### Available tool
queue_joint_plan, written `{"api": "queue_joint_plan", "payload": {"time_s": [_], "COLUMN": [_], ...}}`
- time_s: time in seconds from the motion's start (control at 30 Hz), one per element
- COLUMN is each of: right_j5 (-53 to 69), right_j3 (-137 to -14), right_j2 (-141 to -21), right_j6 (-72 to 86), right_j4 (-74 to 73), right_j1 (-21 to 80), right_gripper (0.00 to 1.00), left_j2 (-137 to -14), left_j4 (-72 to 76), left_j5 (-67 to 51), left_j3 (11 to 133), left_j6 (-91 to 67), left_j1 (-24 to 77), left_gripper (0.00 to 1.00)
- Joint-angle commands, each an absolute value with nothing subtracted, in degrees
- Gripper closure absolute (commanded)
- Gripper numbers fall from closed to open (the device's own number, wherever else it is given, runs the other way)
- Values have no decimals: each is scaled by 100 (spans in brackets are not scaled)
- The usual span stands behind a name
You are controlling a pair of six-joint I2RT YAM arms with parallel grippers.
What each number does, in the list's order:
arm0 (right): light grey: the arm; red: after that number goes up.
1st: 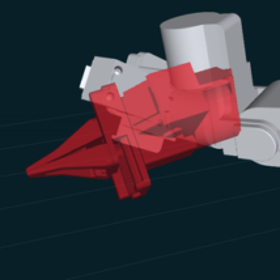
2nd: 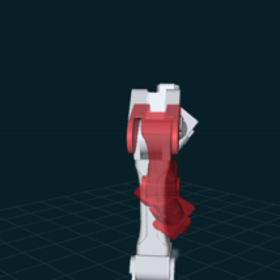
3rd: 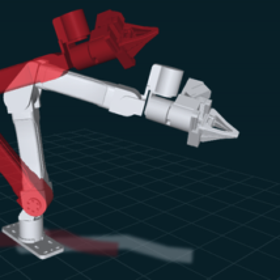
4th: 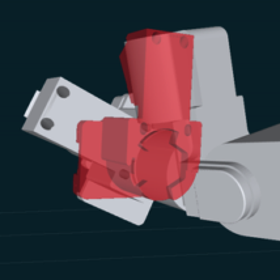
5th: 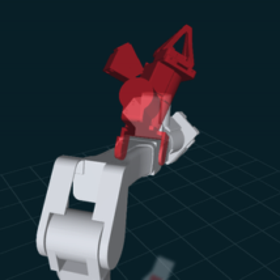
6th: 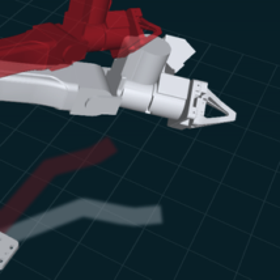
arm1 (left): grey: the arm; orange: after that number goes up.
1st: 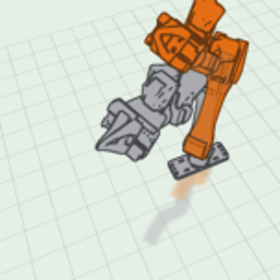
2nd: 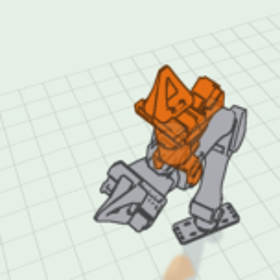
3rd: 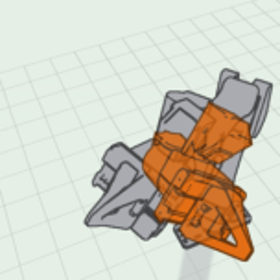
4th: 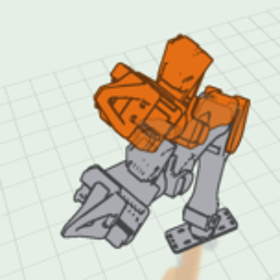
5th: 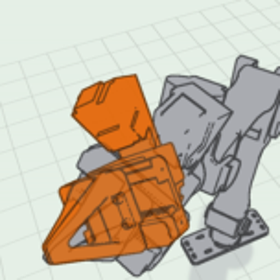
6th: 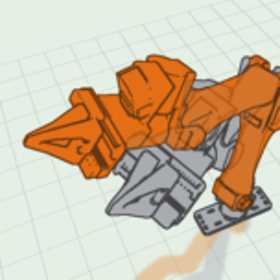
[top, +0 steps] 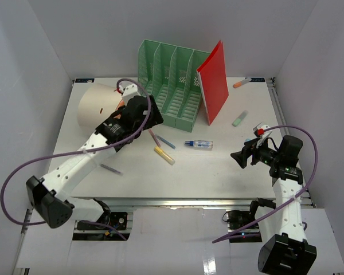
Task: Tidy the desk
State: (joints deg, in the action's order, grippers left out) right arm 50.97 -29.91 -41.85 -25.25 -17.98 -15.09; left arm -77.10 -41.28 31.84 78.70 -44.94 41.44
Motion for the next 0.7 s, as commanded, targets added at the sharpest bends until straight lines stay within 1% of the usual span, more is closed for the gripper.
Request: {"api": "queue_joint_plan", "payload": {"time_s": [0.0,0.1,0.2,0.27,0.47,0.67], "right_j5": [5195,5129,5049,5009,4899,4818], "right_j3": [-3138,-3155,-3151,-3139,-3135,-3138], "right_j2": [-4058,-4085,-4074,-4061,-4034,-4034], "right_j6": [-2590,-2545,-2509,-2486,-2443,-2426], "right_j4": [-1735,-1718,-1687,-1669,-1632,-1617], "right_j1": [-1521,-1521,-1521,-1528,-1521,-1521], "right_gripper": [10,10,10,10,10,10], "left_j2": [-8374,-8825,-9317,-9626,-10043,-10425], "left_j4": [-5810,-6239,-7078,-8030,-8051,-8053], "left_j5": [5058,5584,6003,6145,6444,6630], "left_j3": [8761,9122,9520,10018,10158,10760], "left_j6": [-5782,-6093,-6767,-7663,-7803,-7256], "left_j1": [4353,4392,4390,4393,4352,4047], "left_gripper": [19,26,29,29,32,33]}}
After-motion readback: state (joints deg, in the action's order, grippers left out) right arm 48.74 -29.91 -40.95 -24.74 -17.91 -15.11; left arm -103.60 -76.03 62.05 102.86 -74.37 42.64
